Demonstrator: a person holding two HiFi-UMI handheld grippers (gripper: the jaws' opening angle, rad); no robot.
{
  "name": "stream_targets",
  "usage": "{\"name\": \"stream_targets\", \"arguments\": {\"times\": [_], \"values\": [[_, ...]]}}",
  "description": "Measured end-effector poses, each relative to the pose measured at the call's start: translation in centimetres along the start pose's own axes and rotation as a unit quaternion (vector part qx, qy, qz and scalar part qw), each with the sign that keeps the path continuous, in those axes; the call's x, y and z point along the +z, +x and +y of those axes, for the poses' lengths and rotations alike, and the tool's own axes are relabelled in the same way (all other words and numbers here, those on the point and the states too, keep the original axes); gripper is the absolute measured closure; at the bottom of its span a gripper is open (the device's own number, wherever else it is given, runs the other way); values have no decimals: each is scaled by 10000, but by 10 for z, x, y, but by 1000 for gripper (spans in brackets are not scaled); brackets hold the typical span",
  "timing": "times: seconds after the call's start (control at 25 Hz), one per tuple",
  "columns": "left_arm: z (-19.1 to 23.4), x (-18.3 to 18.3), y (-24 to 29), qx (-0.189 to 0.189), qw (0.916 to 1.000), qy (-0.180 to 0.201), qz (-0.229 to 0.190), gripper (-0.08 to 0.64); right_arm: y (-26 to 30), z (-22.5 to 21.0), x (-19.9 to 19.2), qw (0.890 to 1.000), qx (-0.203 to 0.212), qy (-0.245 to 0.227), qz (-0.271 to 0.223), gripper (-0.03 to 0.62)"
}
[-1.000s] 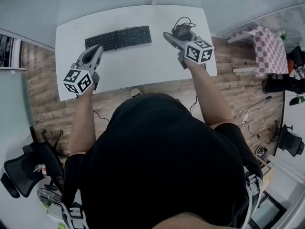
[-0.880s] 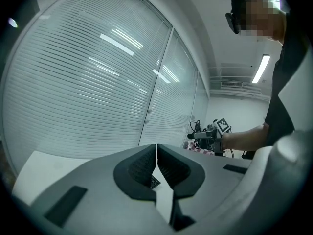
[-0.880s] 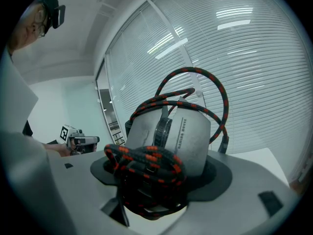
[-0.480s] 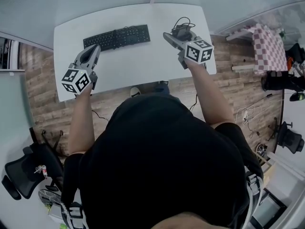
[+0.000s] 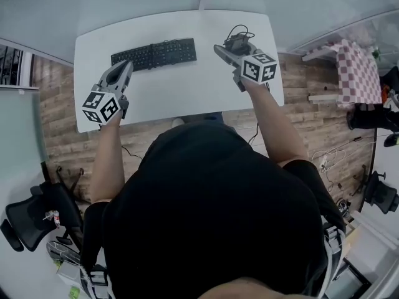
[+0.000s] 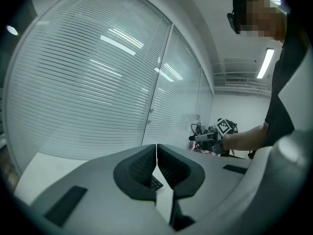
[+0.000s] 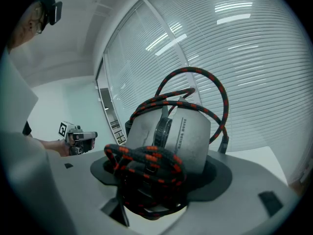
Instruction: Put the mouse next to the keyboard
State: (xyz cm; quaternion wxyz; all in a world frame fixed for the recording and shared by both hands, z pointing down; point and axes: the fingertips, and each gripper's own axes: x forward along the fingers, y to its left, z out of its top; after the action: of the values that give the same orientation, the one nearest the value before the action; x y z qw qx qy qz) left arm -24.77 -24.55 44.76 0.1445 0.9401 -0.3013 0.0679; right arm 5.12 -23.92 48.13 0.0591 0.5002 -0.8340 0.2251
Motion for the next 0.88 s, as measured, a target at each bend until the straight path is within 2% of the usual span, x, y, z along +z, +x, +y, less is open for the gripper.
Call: {"name": "stream_targets", "arguments": {"times": [0.32,0.88], "values": [[-18,8,43,232,9997,-38,2,534,0,-55,-2,9996,126,-43,236,223],[-29,-1,73,569,9982,-182,61,534,22,-113,-42,9959,258,-61,868,224]]}}
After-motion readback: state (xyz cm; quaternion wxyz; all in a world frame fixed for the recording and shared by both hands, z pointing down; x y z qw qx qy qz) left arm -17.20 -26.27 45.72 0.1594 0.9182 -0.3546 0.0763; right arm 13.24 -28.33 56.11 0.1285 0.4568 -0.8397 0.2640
